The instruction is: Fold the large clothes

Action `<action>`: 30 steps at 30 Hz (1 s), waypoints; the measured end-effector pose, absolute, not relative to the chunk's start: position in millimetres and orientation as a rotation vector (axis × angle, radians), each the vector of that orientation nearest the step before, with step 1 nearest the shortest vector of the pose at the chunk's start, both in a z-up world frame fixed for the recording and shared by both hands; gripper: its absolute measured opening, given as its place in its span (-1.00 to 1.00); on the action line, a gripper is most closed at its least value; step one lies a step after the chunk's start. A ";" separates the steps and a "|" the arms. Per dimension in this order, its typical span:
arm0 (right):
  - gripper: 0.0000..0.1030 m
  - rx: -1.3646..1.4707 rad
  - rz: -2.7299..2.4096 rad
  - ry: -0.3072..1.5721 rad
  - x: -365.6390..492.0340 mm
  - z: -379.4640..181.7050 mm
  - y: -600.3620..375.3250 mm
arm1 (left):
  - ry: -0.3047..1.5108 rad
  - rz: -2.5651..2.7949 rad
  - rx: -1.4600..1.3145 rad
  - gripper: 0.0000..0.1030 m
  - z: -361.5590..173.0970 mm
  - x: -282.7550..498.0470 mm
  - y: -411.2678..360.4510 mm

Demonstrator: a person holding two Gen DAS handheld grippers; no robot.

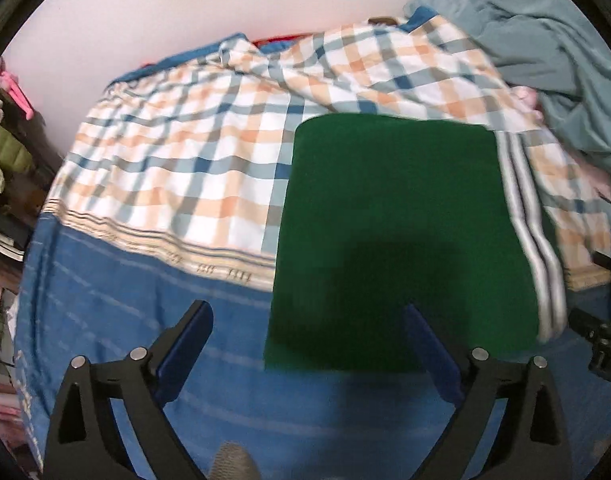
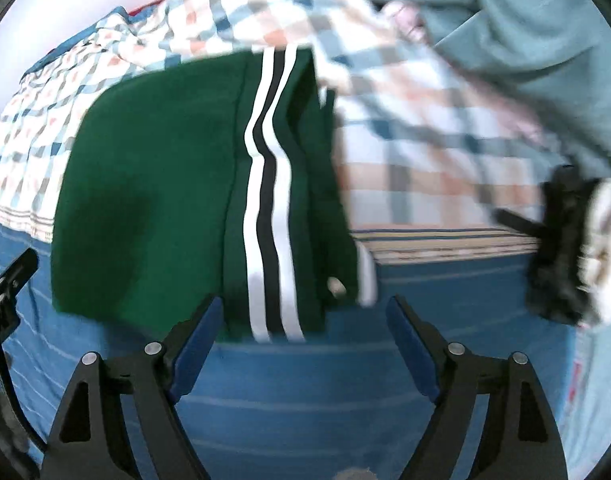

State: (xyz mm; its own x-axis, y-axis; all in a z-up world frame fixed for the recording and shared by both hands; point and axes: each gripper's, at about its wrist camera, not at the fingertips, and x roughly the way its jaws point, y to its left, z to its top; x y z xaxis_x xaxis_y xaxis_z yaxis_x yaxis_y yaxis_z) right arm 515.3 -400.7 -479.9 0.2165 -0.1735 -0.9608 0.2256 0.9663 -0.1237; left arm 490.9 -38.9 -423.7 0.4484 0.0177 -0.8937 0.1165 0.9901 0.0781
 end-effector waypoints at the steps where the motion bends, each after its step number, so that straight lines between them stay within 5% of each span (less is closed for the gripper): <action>1: 0.67 0.046 -0.283 1.308 498.6 -445.5 -392.4 | 1.093 -0.061 0.128 0.93 -412.7 483.1 -39.3; 16: 0.69 0.030 -0.345 1.029 308.7 -148.4 -329.0 | 0.900 -0.108 0.107 0.95 -175.3 333.4 -37.5; 30: 0.69 -0.010 -0.345 0.842 155.2 33.8 -278.4 | 0.811 -0.105 0.085 0.95 -54.4 214.7 -13.4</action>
State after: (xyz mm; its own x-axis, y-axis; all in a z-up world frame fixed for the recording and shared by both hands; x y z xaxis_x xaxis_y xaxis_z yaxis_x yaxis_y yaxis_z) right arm 155.2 -278.4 33.8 0.6137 -0.3035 -0.7289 0.2959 0.9443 -0.1441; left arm 214.7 -13.4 -54.4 0.6839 -0.0615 -0.7270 0.1263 0.9914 0.0349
